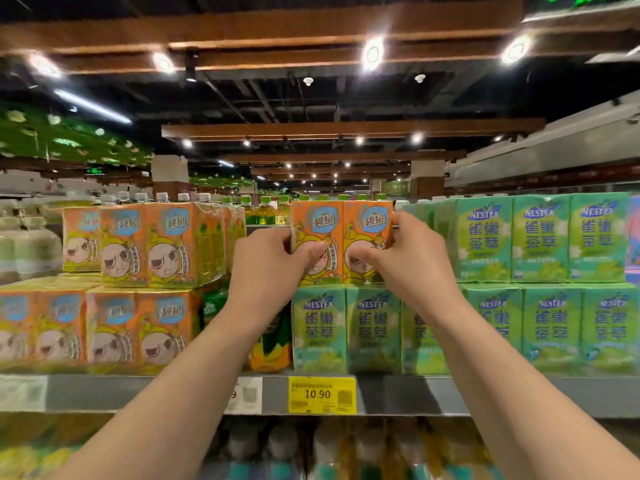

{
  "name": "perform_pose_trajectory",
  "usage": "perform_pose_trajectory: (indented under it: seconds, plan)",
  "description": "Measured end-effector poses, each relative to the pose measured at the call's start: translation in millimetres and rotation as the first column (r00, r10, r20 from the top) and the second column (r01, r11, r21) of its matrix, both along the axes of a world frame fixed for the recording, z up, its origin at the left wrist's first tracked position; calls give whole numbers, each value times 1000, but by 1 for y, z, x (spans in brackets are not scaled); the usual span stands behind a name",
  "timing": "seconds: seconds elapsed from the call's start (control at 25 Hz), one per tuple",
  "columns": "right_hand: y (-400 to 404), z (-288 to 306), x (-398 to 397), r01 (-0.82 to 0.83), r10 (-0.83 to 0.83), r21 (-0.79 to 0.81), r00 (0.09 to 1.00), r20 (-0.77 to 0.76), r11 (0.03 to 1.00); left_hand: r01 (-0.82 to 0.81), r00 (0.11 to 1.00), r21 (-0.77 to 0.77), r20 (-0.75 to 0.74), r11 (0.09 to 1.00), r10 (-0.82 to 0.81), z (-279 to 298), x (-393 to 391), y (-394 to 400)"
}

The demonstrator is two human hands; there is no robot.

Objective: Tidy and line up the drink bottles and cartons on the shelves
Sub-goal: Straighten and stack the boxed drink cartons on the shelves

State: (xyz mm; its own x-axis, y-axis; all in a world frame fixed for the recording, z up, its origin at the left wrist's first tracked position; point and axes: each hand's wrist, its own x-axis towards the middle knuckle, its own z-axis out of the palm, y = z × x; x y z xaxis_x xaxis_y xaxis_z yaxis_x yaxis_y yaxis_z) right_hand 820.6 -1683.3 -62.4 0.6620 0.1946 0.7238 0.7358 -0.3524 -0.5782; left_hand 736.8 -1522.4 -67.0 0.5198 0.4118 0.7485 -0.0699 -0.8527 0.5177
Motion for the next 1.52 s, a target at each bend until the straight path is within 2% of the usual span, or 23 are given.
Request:
perform_pose_trajectory:
  seconds: [0.16,0.4,0.52,0.64,0.92,1.16,1.44,1.52]
  plan:
    - [2,-7,-30,7,-13,147,999,40,989,54,992,66,112,996,-61,-7,-19,8]
    - [19,-12,-87,-182,138,349,979,149,919,70,919,192,370,979,-138,-7,-81,20]
    - [38,-9,-111,-286,220,357,952,213,889,51,887,159,447,986,-118,-8,-113,36]
    - [63,-9,-130,-392,329,345,916,228,853,-19,874,90,484,996,-27,-9,-145,52]
    - [136,-21,-165,-531,509,261,847,154,806,-143,881,39,461,989,109,-27,-203,117]
    - [218,-26,-195,-491,451,196,866,216,849,-213,862,99,487,972,140,-33,-240,198]
    - [301,-33,-205,-314,259,217,934,246,924,-67,875,114,484,991,4,-33,-231,294]
    - [313,-39,-205,-243,188,213,950,250,946,-76,879,119,477,990,10,-35,-224,307]
